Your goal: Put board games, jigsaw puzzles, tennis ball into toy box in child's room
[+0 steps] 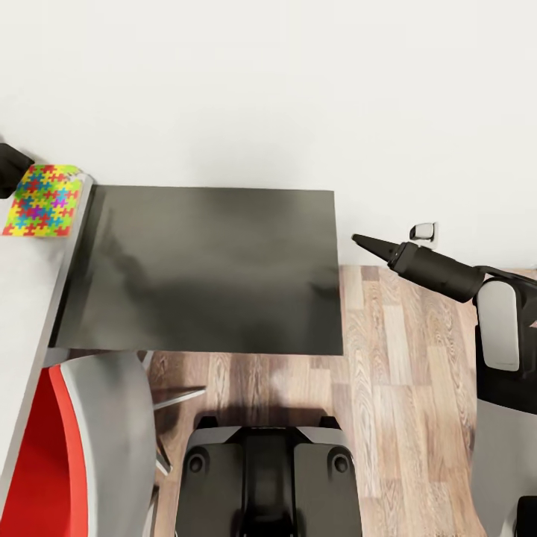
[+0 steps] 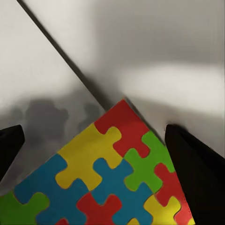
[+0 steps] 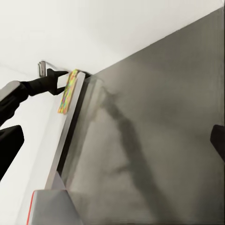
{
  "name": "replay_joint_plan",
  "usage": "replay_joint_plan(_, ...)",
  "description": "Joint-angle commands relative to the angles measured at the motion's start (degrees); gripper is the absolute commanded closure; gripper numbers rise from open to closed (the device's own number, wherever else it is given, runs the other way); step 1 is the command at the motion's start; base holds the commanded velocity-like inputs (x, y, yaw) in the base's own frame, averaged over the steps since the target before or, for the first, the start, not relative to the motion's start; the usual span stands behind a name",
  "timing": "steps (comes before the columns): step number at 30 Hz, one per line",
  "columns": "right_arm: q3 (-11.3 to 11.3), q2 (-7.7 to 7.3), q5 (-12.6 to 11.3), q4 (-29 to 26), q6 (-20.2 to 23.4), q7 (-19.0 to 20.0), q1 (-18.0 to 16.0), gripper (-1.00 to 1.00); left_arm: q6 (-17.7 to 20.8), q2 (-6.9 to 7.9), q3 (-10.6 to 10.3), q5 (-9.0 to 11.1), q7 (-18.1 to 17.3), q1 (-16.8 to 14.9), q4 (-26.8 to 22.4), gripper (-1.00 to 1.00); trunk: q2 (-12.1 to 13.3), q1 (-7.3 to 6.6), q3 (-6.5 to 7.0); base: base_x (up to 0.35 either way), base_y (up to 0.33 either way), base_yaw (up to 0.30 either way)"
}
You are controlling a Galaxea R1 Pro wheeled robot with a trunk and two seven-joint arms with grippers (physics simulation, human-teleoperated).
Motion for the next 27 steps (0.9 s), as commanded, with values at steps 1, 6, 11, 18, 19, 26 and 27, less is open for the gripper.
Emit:
replay_joint_plan(1,-0.05,0.01,0.27,0.0,0.25,0.35,-0.09,-1.0,0.41,-3.66,0.05,1.34,0.31,0.04,0.72,-1.0,-0.06,0.18,-0.06,0.0,0.0,-0.138)
replay_joint_plan(6,-0.05,0.01,0.27,-0.03,0.25,0.35,-0.18,-1.0,0.41,-3.66,0.05,1.33,0.31,0.04,0.72,-1.0,-0.06,0.18,-0.06,0.0,0.0,-0.076)
replay_joint_plan(11,-0.04,0.01,0.29,-0.01,0.25,0.35,-0.22,-1.0,0.41,-3.66,0.05,1.31,0.31,0.04,0.72,-1.0,-0.06,0.18,-0.06,0.0,0.0,-0.03)
replay_joint_plan(18,0.01,0.04,0.33,-0.02,0.25,0.35,-0.23,-1.0,0.37,-3.66,0.05,1.27,0.3,0.05,0.72,-1.0,-0.06,0.18,-0.06,0.0,0.0,-0.011)
replay_joint_plan(19,0.01,0.05,0.34,-0.03,0.25,0.35,-0.23,-1.0,0.35,-3.64,0.05,1.27,0.28,0.07,0.72,-1.0,-0.06,0.18,-0.06,0.0,0.0,-0.005)
replay_joint_plan(26,0.05,0.09,0.35,-0.03,0.25,0.35,-0.23,-1.0,0.25,-3.59,0.05,1.24,0.18,0.11,0.72,-1.0,-0.06,0.18,-0.06,0.0,0.0,-0.003)
replay_joint_plan(27,0.05,0.09,0.35,-0.03,0.25,0.35,-0.23,-1.0,0.25,-3.59,0.05,1.24,0.18,0.11,0.72,-1.0,-0.06,0.18,-0.06,0.0,0.0,-0.001)
